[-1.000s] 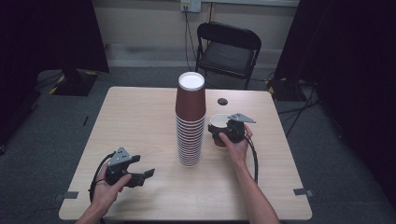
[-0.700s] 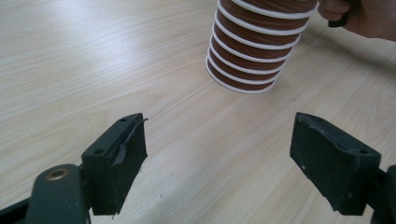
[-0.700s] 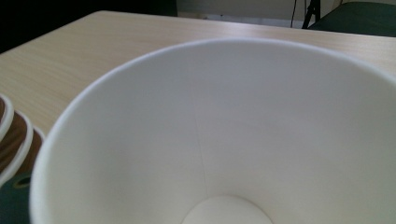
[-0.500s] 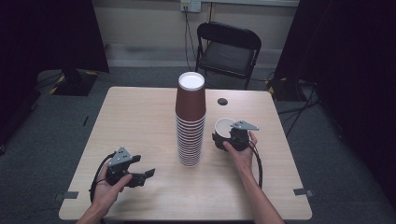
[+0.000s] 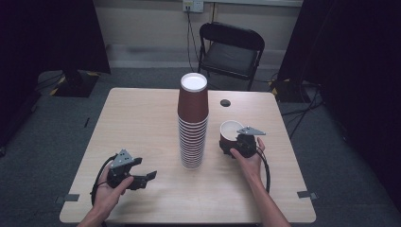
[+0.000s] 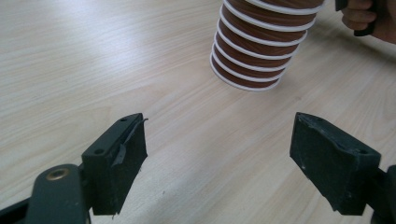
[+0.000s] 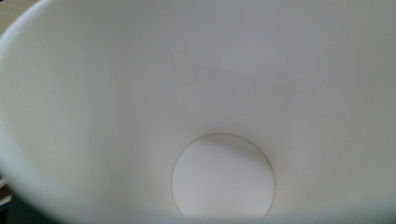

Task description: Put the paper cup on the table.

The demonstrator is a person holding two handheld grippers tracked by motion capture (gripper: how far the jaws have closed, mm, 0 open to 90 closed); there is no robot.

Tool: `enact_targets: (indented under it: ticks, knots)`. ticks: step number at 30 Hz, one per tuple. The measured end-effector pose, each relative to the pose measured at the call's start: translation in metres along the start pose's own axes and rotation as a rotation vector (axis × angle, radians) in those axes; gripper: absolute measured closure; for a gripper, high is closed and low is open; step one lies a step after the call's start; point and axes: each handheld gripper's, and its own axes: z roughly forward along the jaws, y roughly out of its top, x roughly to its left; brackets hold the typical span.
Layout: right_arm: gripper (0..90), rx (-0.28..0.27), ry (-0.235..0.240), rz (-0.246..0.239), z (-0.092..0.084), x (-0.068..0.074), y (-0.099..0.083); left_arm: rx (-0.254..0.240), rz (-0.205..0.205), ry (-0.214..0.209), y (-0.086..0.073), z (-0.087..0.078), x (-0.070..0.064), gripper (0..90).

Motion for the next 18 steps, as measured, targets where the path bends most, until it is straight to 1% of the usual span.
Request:
enact_targets:
  ticks: [1,2,3,4,6,7,10,11,13,14,17,18]
  knots:
    - [12.8,-0.001,0.004,0.002,0.0,-0.001,-0.001,0.0,-0.005,-0.002,0.0,0.0,0.0,18.5]
    - [12.8,0.007,0.0,-0.002,0.0,-0.001,-0.002,-0.001,-0.01,0.0,0.0,0.0,0.001,18.5]
    - [13.0,0.018,-0.002,0.006,0.0,-0.001,-0.002,-0.001,-0.012,0.0,0.0,-0.001,0.001,18.5]
    - [13.1,0.023,-0.005,-0.003,0.0,-0.001,-0.003,-0.003,-0.01,0.0,0.0,-0.001,0.001,18.5]
    - [12.7,0.041,-0.03,-0.004,-0.001,0.0,-0.005,-0.006,-0.017,0.002,0.0,-0.002,0.001,18.5]
    - [13.1,0.048,-0.034,0.007,-0.003,0.0,-0.005,-0.006,-0.017,-0.001,0.0,-0.002,0.001,18.5]
    - [13.1,0.067,-0.034,-0.003,-0.006,0.0,-0.007,-0.006,-0.018,0.001,0.0,-0.003,0.001,18.5]
    - [13.2,0.072,-0.034,0.001,-0.008,0.0,-0.007,-0.011,-0.019,0.002,0.0,-0.004,0.001,18.5]
    - [13.1,0.067,-0.039,0.006,-0.013,0.0,-0.007,-0.014,-0.021,0.003,0.0,-0.004,0.001,18.5]
    - [13.1,0.064,-0.033,0.008,-0.015,-0.001,-0.007,-0.015,-0.024,0.002,0.0,-0.004,0.002,18.5]
    - [13.2,0.06,-0.035,-0.015,-0.024,-0.001,-0.009,-0.013,-0.021,0.009,0.0,-0.005,0.003,18.5]
    - [13.0,0.052,-0.037,-0.03,-0.027,-0.001,-0.011,-0.014,-0.026,0.01,0.0,-0.005,0.003,18.5]
